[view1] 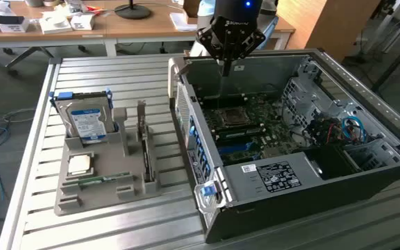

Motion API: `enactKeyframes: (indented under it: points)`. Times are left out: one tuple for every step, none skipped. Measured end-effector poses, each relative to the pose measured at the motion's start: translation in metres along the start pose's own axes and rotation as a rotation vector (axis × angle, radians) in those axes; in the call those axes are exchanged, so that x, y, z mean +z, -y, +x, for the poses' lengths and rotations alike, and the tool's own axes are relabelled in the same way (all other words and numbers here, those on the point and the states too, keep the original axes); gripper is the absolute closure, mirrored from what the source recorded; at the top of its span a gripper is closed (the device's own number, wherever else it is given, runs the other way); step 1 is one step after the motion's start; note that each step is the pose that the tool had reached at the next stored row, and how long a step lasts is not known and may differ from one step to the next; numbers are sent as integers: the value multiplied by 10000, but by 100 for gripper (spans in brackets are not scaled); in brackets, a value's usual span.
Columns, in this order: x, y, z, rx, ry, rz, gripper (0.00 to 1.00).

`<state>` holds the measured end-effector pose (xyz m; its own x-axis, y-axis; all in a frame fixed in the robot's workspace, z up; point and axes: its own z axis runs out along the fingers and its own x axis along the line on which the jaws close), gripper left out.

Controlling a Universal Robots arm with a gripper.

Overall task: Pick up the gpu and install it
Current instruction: 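Reach for the gpu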

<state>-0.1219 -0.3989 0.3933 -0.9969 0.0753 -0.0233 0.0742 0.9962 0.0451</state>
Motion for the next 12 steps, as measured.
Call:
enactKeyframes:
  points:
    - [0,0,0,0,0,0,89]
    - [0,0,0,0,0,1,89]
    - [0,0,0,0,0,1,89]
    - [0,0,0,0,0,0,89]
    - [0,0,0,0,0,0,89]
    - [0,0,0,0,0,0,89]
    - [0,0,0,0,0,1,89]
    - [0,0,0,0,0,0,89]
    - [0,0,0,0,0,0,89]
    - [0,0,0,0,0,0,89]
    - [0,0,0,0,0,1,89]
    - [0,0,0,0,0,0,89]
